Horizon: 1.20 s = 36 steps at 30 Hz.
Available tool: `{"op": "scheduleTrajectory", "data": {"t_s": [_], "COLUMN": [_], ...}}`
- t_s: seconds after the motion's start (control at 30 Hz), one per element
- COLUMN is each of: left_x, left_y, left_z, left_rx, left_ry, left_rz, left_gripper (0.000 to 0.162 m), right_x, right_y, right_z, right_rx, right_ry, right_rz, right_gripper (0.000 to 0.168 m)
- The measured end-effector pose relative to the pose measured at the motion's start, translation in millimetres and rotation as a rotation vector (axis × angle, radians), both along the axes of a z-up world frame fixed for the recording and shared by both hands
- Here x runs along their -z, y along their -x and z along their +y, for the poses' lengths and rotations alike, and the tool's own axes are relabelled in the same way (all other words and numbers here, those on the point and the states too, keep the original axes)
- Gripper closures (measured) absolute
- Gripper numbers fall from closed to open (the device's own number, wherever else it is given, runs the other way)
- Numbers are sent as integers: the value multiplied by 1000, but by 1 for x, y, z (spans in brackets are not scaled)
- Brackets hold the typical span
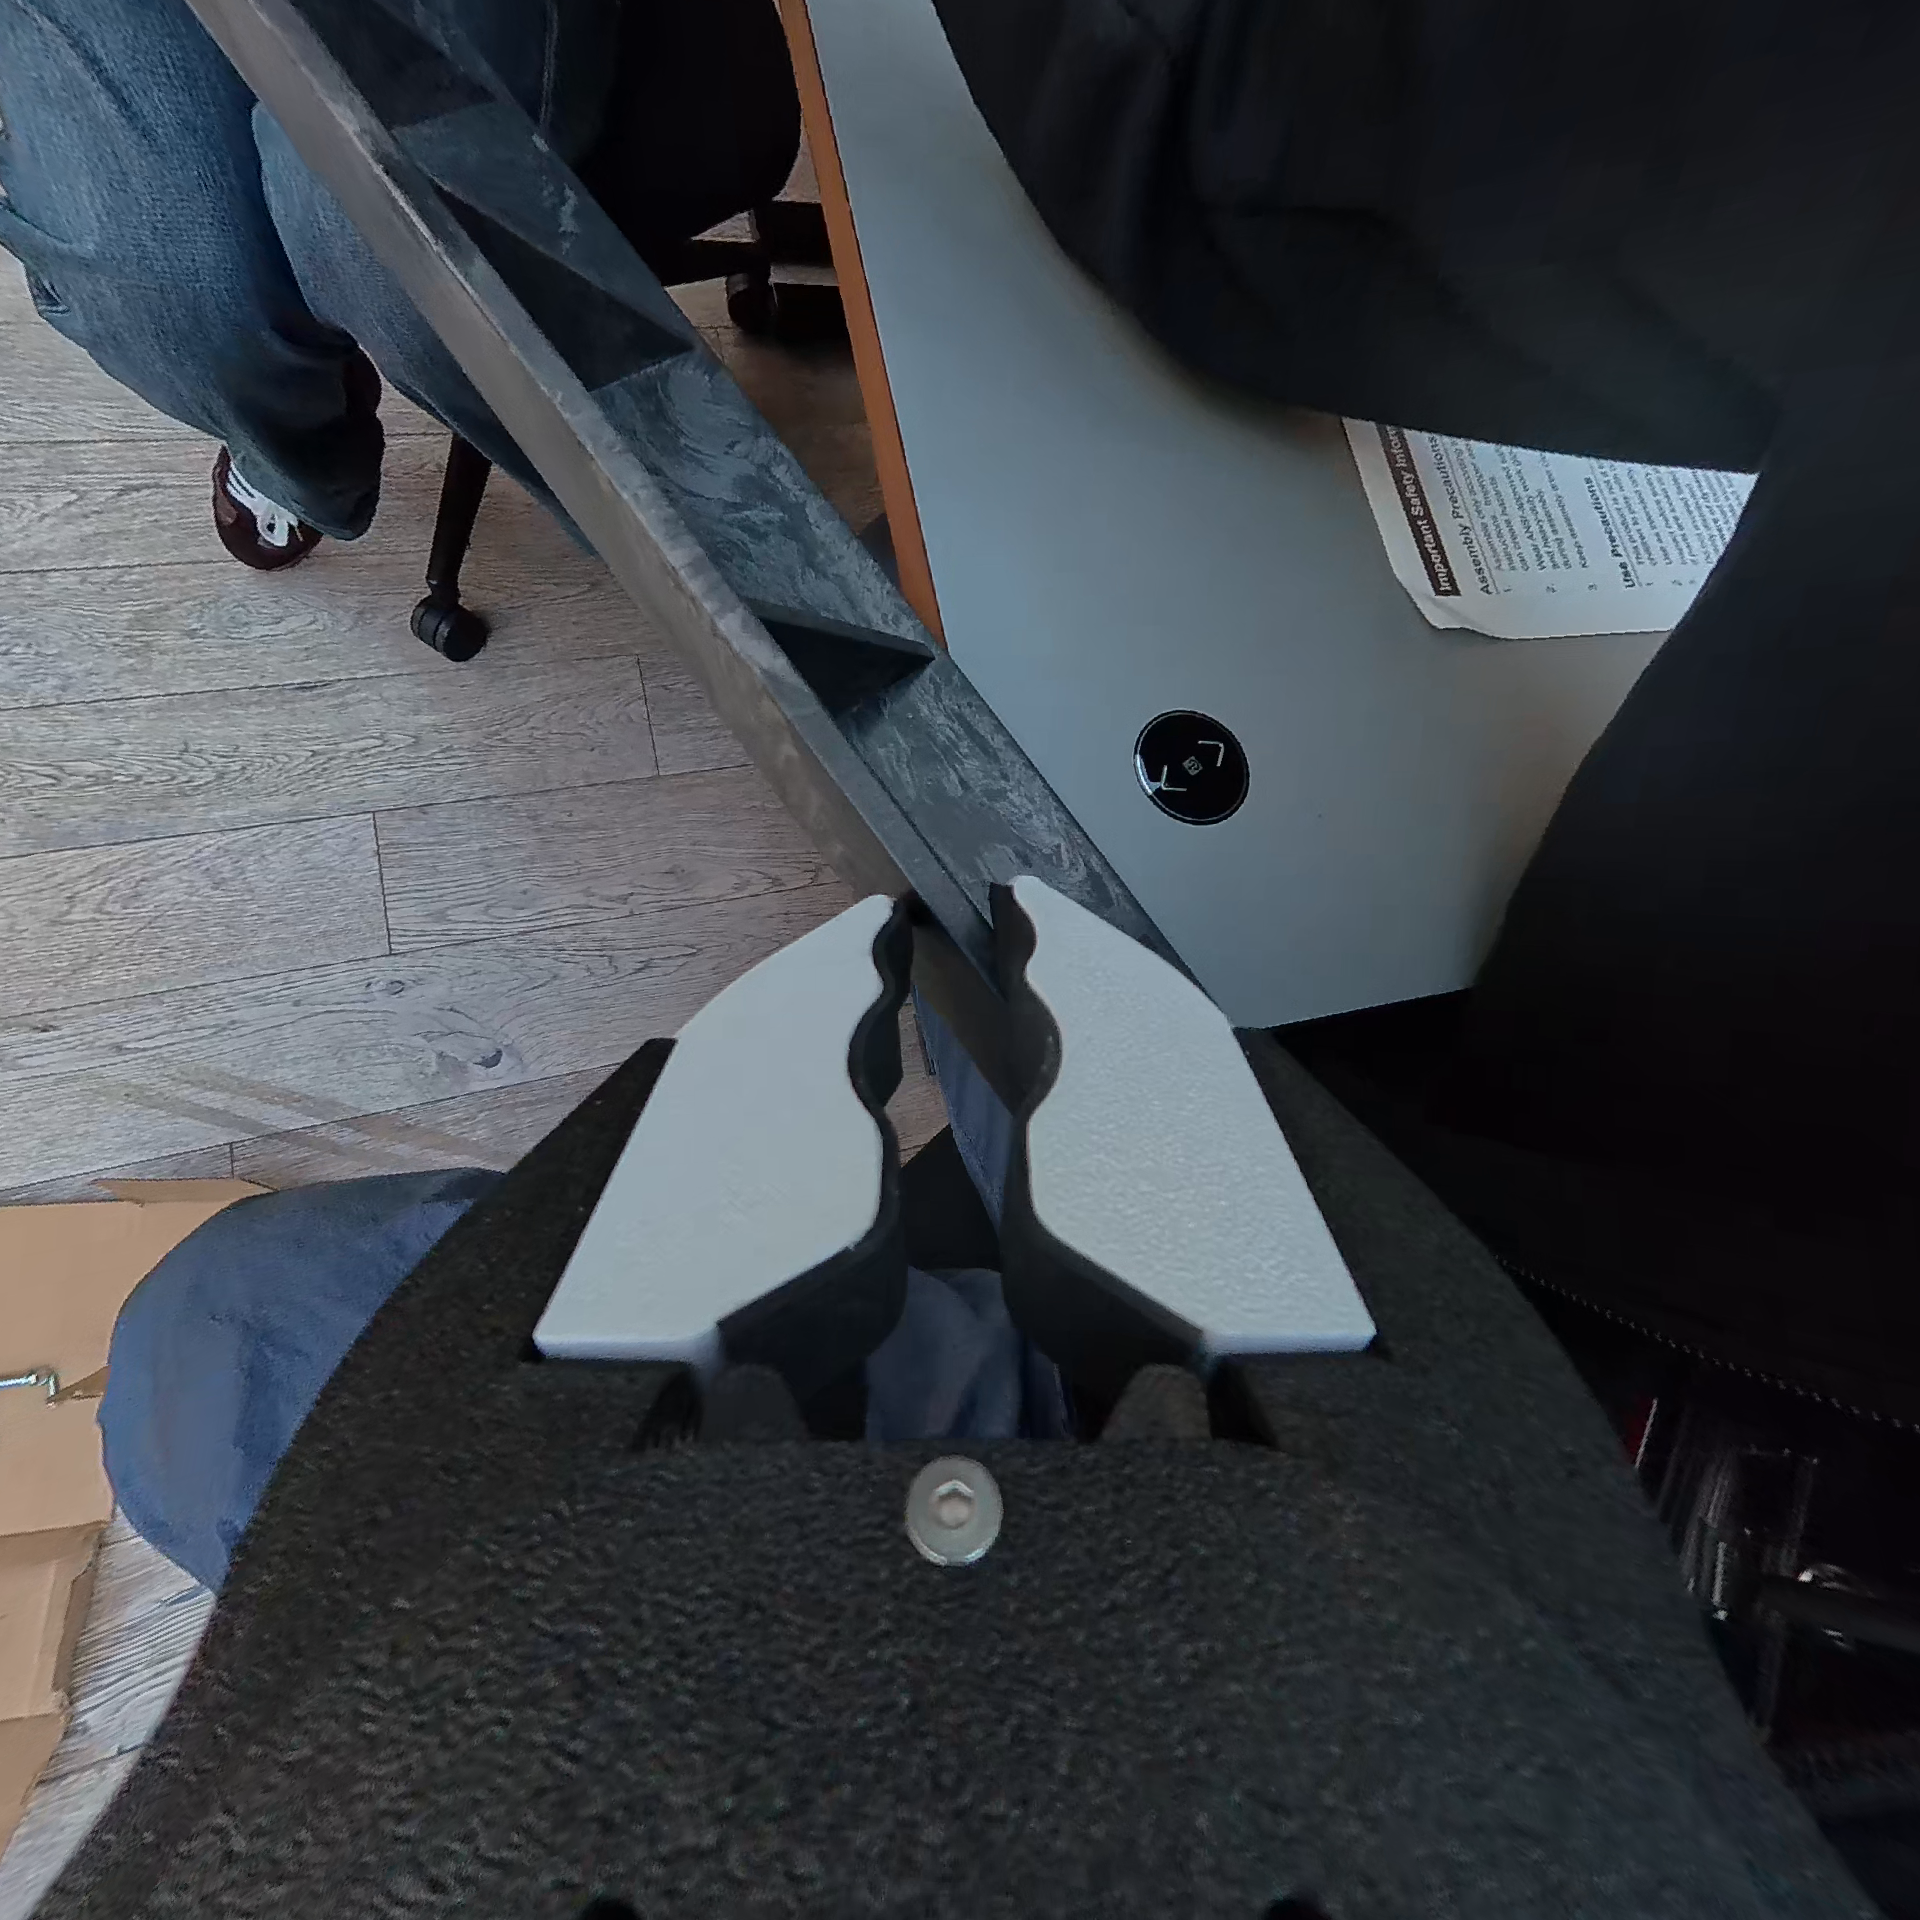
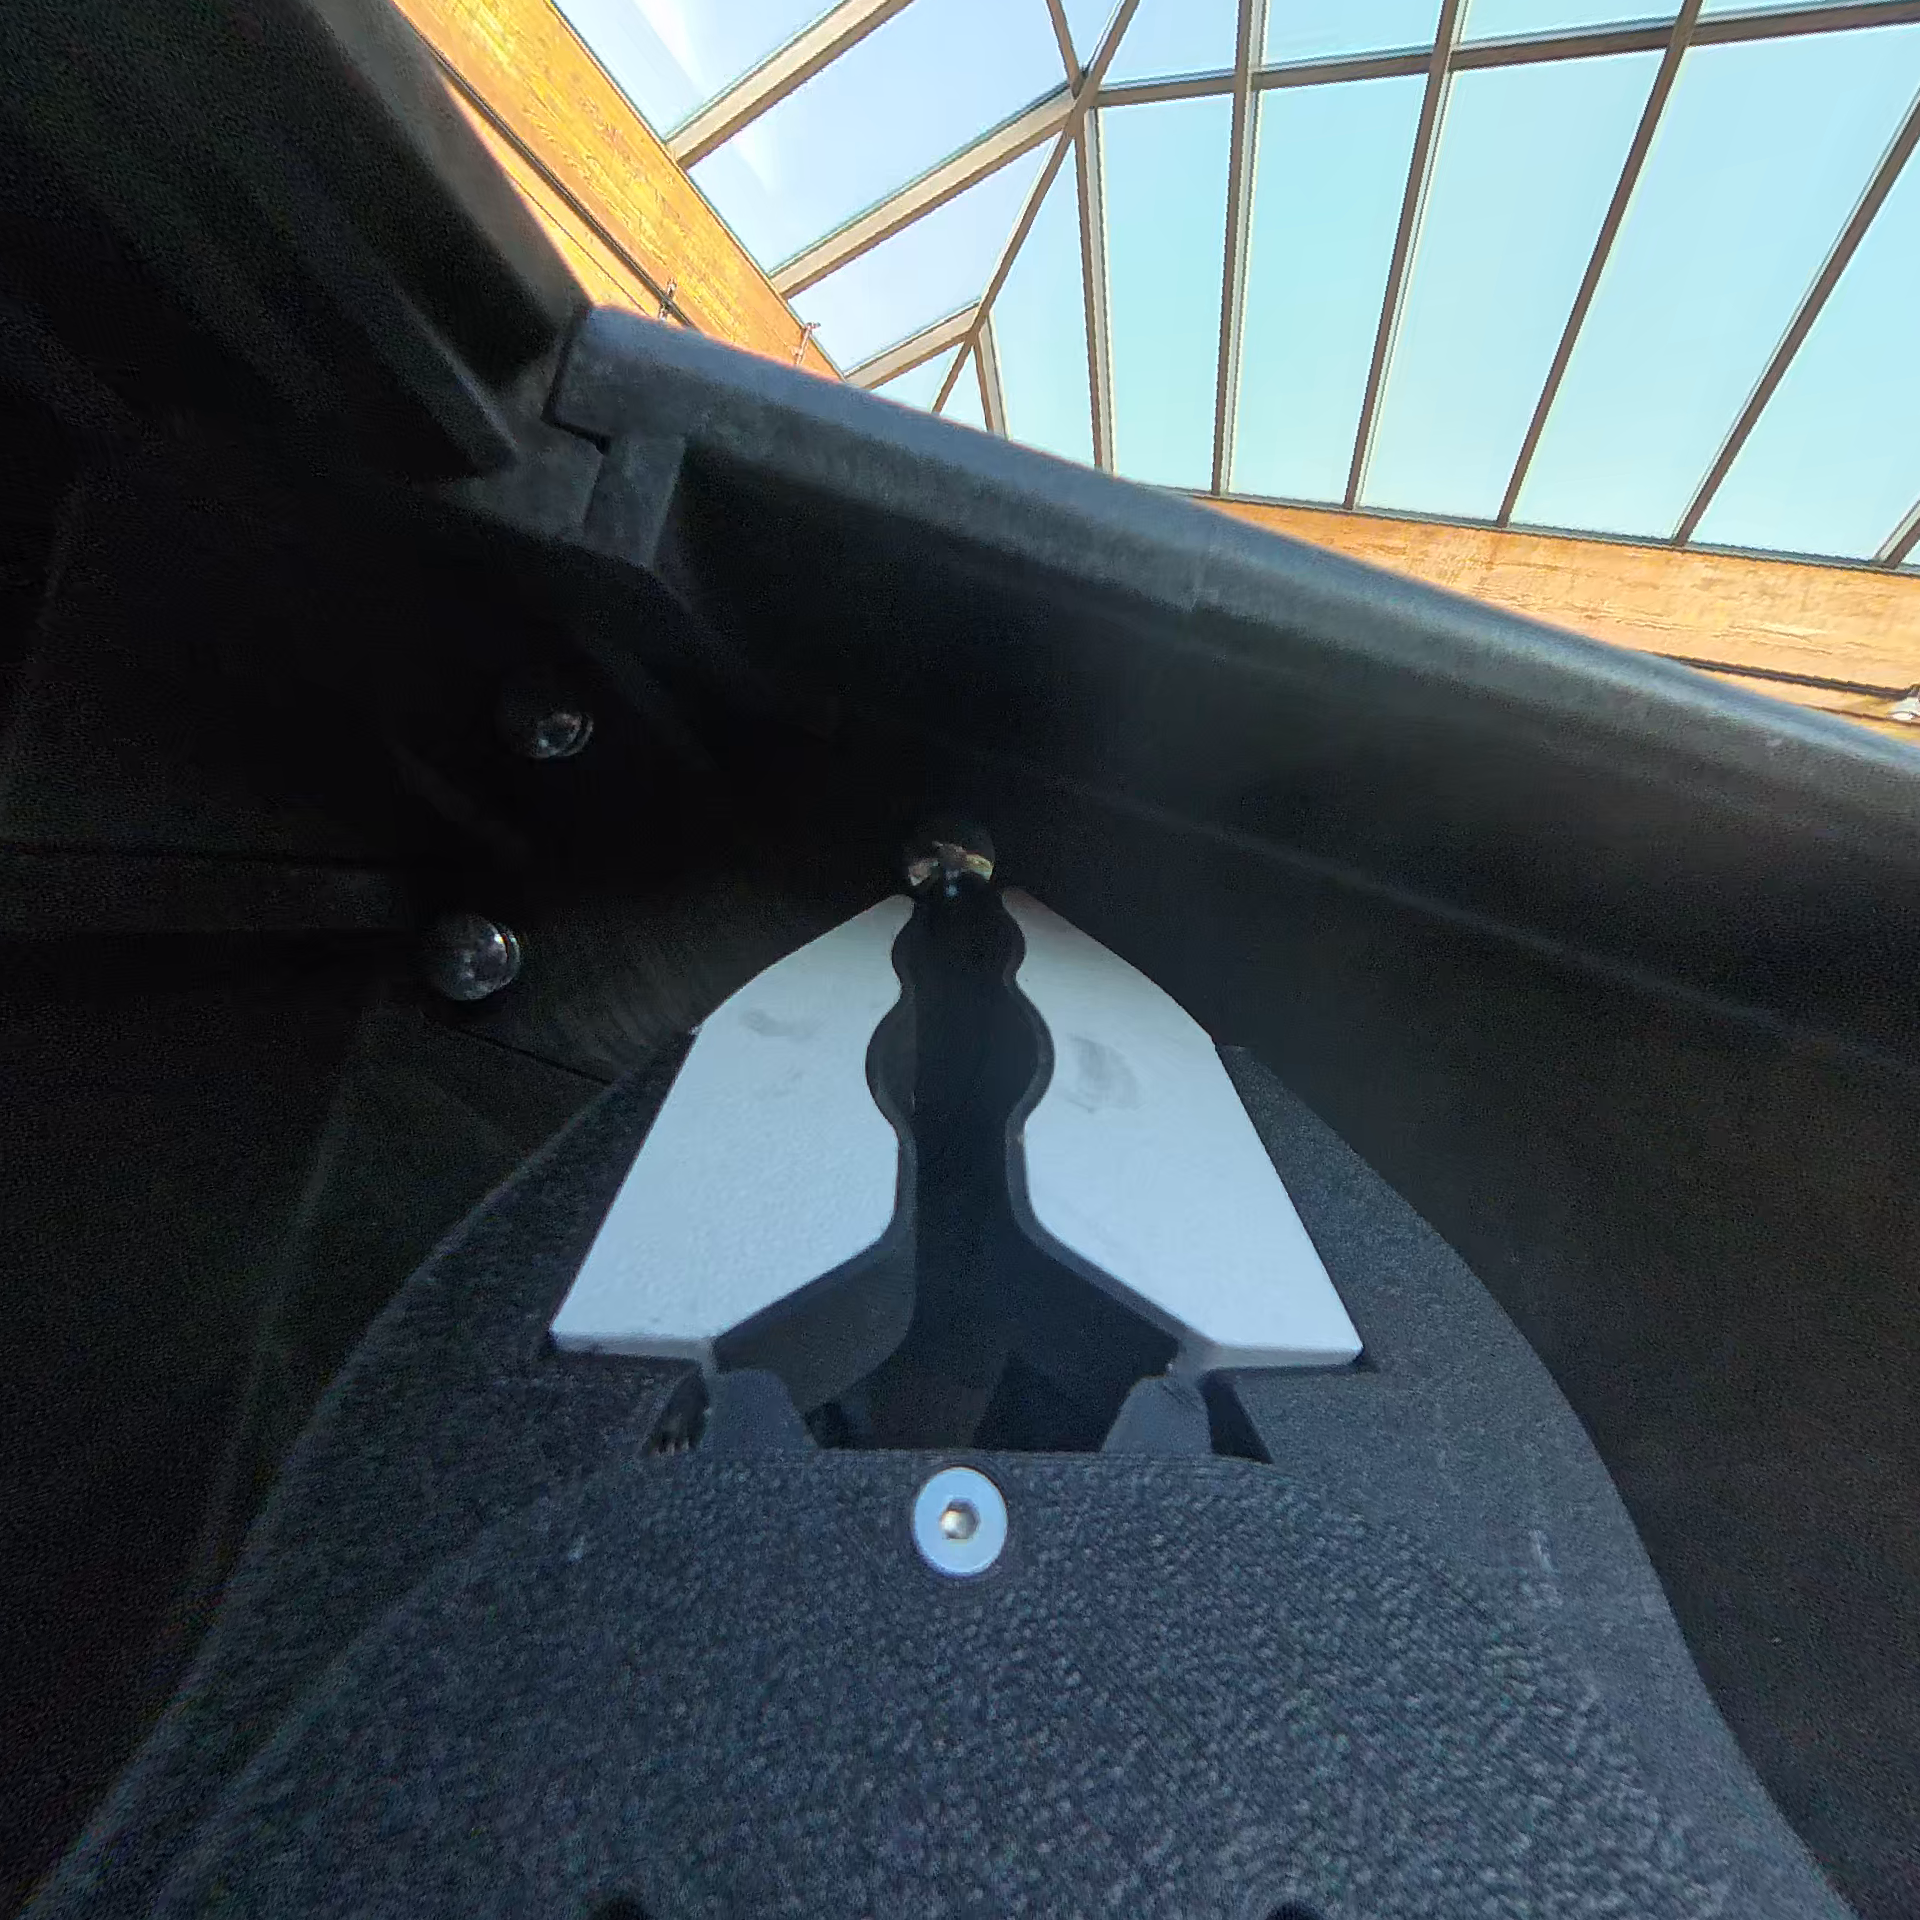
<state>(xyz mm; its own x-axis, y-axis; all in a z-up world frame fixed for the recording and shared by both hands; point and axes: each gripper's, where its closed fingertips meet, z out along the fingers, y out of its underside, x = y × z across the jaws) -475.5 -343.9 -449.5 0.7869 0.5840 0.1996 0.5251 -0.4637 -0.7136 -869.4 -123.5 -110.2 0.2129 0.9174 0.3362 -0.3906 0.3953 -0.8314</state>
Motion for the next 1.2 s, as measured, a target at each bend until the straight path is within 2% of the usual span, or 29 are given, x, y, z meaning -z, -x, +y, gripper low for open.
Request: {"op": "scheduleTrajectory", "data": {"t_s": [0.33, 0.53, 0.67, 1.2], "left_x": [0, 0, 0, 5], "left_y": [0, -1, -1, -4], "left_z": [0, 0, 0, -1], "left_rx": [-4, -54, -91, -114], "left_ry": [22, 2, -49, 69], "left_rz": [6, -55, -134, -223], "left_gripper": [146, 147, 146, 143], "right_x": [-10, -11, -7, -4], "right_y": [-17, -15, -9, -2], "right_z": [-8, -9, -9, -3], "right_rx": [-69, -68, -63, -34], "right_ry": [-24, -24, -26, -20], "right_rz": [76, 64, 43, 27], "right_gripper": [151, 149, 149, 154]}}
